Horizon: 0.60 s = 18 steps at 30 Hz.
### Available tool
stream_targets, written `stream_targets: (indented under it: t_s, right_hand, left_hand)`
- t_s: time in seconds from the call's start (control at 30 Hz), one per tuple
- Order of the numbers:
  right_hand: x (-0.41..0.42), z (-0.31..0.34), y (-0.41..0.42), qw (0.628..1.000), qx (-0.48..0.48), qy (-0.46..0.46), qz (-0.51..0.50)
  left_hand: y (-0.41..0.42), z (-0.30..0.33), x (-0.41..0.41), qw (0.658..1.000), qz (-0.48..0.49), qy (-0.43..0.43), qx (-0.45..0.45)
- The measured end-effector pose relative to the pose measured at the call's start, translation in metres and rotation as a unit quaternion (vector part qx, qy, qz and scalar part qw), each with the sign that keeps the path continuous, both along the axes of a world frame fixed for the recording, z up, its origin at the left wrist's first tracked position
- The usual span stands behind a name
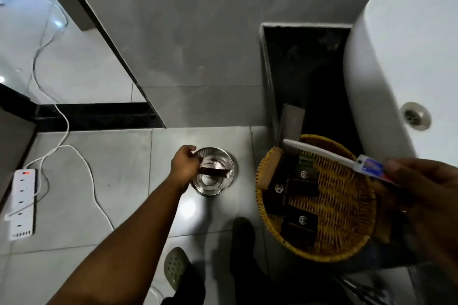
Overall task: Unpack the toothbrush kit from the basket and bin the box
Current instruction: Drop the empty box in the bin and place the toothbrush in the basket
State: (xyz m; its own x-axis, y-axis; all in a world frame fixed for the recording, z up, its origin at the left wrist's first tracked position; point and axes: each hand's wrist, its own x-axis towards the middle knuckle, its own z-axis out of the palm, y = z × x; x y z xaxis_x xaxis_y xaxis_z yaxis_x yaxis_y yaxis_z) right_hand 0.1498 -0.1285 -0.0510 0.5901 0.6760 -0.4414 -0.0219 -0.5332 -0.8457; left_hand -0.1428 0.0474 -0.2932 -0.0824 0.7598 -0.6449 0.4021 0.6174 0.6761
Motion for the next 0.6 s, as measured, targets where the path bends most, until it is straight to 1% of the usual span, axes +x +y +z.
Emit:
stream_targets:
  t_s: [0.07, 0.13, 0.17, 0.2, 0.23, 0.27, 0.33, 0.37, 0.4, 0.43, 0.5, 0.6]
  right_hand:
    - [-0.001, 0.017, -0.002, 1.000, 0.012, -0.013, -0.017]
    - [-0.009, 0.033, 0.003, 0.994, 0.006, -0.102, 0.025]
    - [-0.011, 0.045, 0.004, 0.989, 0.003, -0.137, 0.048]
    - [-0.013, 0.056, 0.006, 0.987, 0.001, -0.150, 0.064]
    - [-0.013, 0.063, 0.008, 0.984, -0.001, -0.163, 0.077]
    - [-0.012, 0.072, 0.009, 0.981, -0.011, -0.174, 0.090]
    - [-0.014, 0.084, 0.014, 0.976, -0.026, -0.183, 0.119]
    - [-0.015, 0.089, 0.015, 0.974, -0.031, -0.185, 0.128]
    - [-0.016, 0.093, 0.014, 0.974, -0.037, -0.178, 0.133]
    - [-0.017, 0.097, 0.012, 0.976, -0.043, -0.169, 0.132]
    - [-0.016, 0.099, 0.011, 0.979, -0.057, -0.146, 0.133]
    - [-0.013, 0.097, 0.008, 0.982, -0.073, -0.126, 0.120]
  left_hand:
    - [0.000, 0.043, 0.011, 0.996, 0.013, -0.005, 0.089]
    - [-0.004, 0.098, 0.032, 0.978, -0.003, -0.030, 0.205]
    - [-0.010, 0.131, 0.045, 0.962, -0.037, -0.048, 0.265]
    - [-0.018, 0.163, 0.057, 0.942, -0.089, -0.064, 0.318]
    - [-0.027, 0.192, 0.070, 0.919, -0.158, -0.076, 0.354]
    - [-0.035, 0.216, 0.084, 0.895, -0.240, -0.087, 0.367]
    - [-0.052, 0.251, 0.109, 0.850, -0.401, -0.118, 0.322]
    - [-0.060, 0.265, 0.119, 0.835, -0.455, -0.133, 0.281]
    - [-0.067, 0.274, 0.126, 0.826, -0.487, -0.144, 0.244]
    - [-0.073, 0.281, 0.132, 0.821, -0.504, -0.148, 0.224]
    - [-0.083, 0.284, 0.140, 0.818, -0.513, -0.144, 0.216]
    - [-0.095, 0.282, 0.146, 0.828, -0.502, -0.139, 0.208]
